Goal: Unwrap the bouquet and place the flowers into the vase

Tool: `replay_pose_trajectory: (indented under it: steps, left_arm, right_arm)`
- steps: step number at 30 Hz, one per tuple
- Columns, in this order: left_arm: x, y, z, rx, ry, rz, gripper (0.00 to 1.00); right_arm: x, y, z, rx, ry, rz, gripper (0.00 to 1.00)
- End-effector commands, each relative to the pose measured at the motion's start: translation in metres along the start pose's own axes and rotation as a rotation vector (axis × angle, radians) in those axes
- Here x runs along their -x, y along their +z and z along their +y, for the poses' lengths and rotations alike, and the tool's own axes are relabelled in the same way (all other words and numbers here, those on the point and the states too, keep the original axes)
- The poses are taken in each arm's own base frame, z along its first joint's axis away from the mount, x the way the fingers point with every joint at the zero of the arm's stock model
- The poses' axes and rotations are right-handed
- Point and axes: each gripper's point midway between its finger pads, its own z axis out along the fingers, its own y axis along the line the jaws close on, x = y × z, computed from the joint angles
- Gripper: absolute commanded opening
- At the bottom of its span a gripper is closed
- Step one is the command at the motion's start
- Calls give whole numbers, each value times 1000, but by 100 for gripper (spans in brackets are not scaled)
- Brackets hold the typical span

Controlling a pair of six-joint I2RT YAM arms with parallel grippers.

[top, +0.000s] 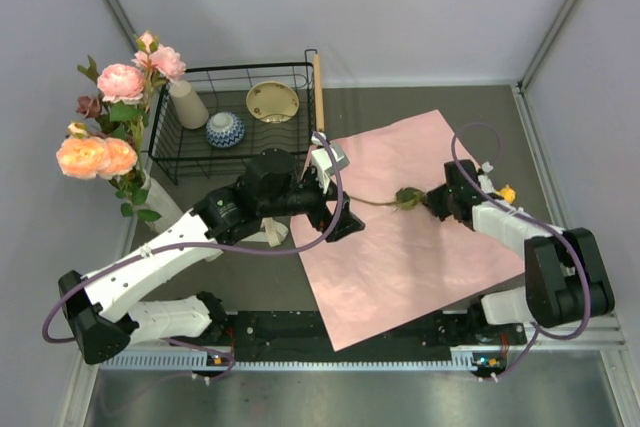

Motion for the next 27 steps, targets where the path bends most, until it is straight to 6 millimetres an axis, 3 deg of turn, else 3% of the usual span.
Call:
replay_pose_trajectory:
  steps: [1, 6, 12, 13, 17, 19, 21, 23, 27]
  left_arm:
    - [13, -4, -4, -3, 30, -44, 93]
    - [20, -8, -6, -3, 27, -62, 93]
    - [29, -12, -11, -18, 27, -102, 93]
    - [28, -11, -11, -20, 22, -98, 93]
    - [28, -5, -16, -57, -6, -94, 94]
    - [24, 4, -16, -77, -37, -76, 95]
    - [17, 12, -19, -110, -68, -44, 96]
    - [3, 26, -10, -80, -112, 20, 96]
    - [0, 37, 1, -35, -130, 48, 97]
  right_arm:
    - [21, -24, 25, 121, -79, -88, 9]
    - [28, -52, 41, 245, -235, -131, 0]
    - [24, -86, 61, 437, -432, -164, 0]
    - [18, -89, 60, 462, -477, -141, 0]
    - [-4, -126, 91, 731, -621, -105, 0]
    - [-13, -136, 95, 794, -674, -76, 0]
    - [-18, -141, 97, 831, -706, -61, 0]
    - [-26, -145, 98, 866, -741, -23, 0]
    - [-38, -147, 95, 903, -768, 43, 0]
